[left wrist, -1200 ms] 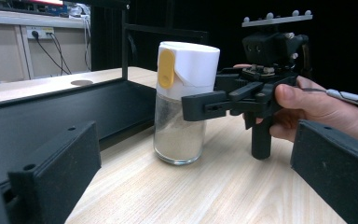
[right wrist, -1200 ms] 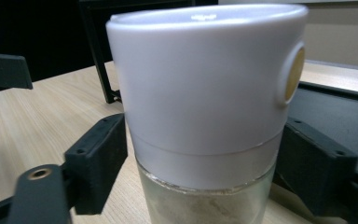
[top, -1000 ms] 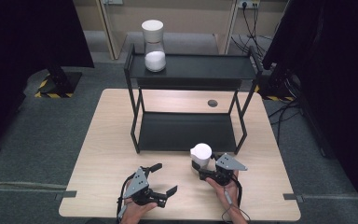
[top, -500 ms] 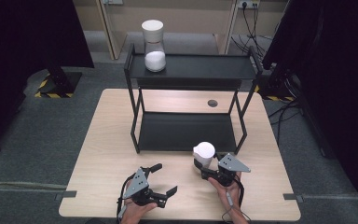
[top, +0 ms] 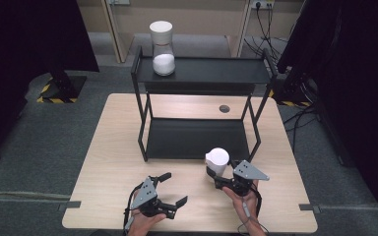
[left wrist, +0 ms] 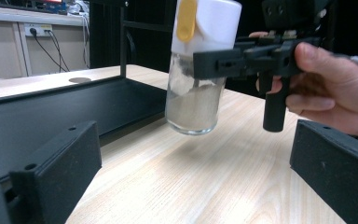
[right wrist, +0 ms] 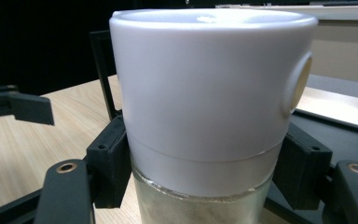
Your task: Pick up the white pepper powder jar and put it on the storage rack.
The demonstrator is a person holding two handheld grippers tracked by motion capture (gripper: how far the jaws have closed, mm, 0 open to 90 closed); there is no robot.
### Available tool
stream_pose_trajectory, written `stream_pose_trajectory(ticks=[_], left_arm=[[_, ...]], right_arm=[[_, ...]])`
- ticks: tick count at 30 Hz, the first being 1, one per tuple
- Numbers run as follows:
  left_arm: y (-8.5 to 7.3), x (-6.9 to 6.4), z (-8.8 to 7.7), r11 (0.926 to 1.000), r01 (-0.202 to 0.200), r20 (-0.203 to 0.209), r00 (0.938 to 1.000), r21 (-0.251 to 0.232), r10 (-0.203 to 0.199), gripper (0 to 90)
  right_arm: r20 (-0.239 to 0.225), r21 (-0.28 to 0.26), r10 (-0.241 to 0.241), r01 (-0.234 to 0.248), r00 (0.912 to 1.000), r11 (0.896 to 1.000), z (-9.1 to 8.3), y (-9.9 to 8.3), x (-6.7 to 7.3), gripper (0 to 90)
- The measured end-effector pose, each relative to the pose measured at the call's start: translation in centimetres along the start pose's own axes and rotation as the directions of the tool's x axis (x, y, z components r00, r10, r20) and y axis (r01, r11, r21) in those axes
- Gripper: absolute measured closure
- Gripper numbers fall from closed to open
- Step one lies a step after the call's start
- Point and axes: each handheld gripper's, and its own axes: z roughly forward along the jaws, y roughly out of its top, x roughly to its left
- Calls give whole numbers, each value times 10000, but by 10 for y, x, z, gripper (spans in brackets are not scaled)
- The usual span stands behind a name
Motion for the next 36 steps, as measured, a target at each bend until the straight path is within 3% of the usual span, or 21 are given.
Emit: stream_pose_trajectory(ticks=[22, 36], left_arm=[[0, 0, 1, 10000, -1, -28, 10000, 18, 1, 10], [-1, 0, 0, 10000, 38, -20, 10000, 1, -38, 10]], right_arm=[[-304, -34, 63, -64, 9995, 10000, -10, 42, -4, 309], [-645, -159, -59, 49, 9979, 9999, -12, 92, -11, 309]])
